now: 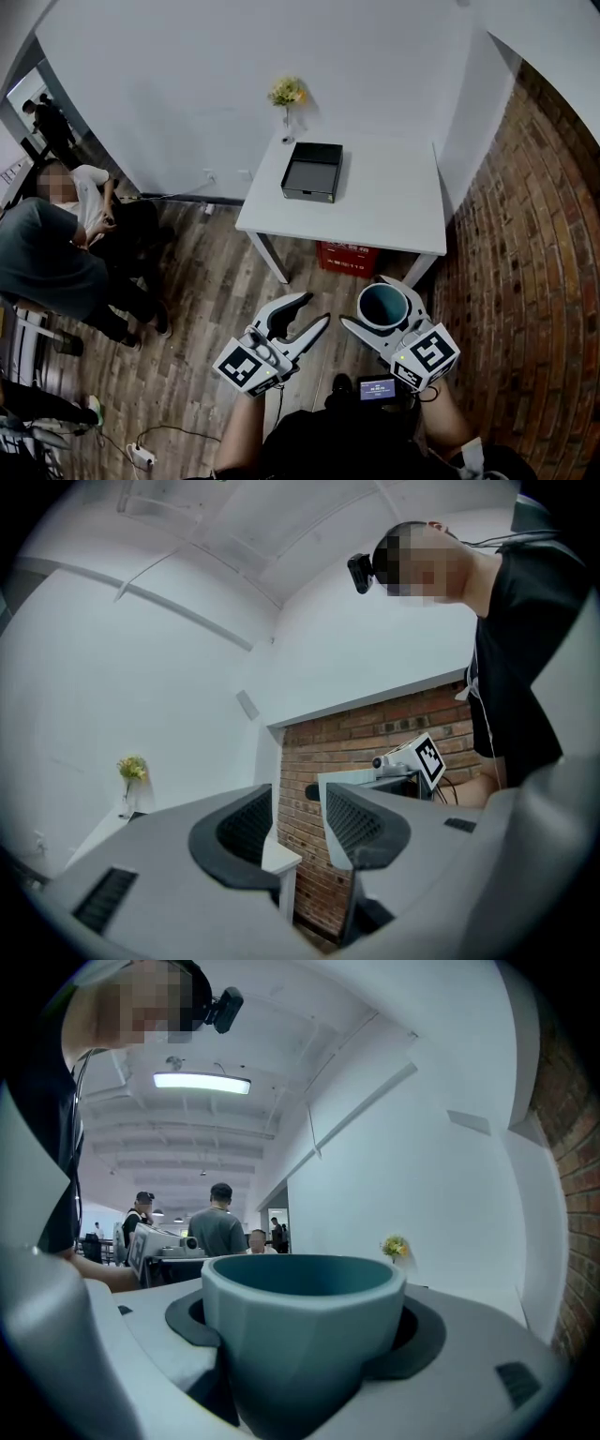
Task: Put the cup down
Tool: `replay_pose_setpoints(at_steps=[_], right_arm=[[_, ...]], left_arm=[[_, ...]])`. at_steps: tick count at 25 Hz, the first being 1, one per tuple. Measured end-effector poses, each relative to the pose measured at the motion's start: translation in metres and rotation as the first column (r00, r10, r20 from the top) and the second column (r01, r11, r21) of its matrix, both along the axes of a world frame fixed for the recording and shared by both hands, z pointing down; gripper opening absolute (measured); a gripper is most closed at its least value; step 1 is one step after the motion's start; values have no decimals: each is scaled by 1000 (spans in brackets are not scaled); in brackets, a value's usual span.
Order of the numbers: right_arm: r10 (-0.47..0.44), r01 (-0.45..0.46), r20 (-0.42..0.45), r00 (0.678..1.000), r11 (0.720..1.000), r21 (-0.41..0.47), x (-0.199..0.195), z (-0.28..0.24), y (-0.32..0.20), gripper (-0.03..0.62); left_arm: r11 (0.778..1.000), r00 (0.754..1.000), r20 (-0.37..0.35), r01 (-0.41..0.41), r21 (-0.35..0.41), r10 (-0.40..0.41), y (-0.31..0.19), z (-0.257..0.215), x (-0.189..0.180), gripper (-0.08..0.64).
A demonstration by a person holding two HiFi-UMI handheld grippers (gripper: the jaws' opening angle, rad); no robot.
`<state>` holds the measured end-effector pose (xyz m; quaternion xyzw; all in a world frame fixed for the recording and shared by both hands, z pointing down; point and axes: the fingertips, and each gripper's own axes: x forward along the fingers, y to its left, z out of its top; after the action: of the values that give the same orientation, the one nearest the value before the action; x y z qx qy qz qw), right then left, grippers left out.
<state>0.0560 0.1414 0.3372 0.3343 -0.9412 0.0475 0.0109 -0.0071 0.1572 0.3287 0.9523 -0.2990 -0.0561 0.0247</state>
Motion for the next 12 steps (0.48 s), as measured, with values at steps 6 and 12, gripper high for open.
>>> replay_pose_setpoints(at_steps=[6, 12], right_arm=[[-25, 25, 11, 1000, 1000, -1, 2, 3, -33, 405], [-18, 18, 16, 1000, 1000, -11, 6, 9, -63, 405]], left_arm=[[1000, 1000, 24, 9, -25, -9, -34, 9, 5, 187], [999, 999, 14, 41, -18, -41, -63, 7, -2, 186]])
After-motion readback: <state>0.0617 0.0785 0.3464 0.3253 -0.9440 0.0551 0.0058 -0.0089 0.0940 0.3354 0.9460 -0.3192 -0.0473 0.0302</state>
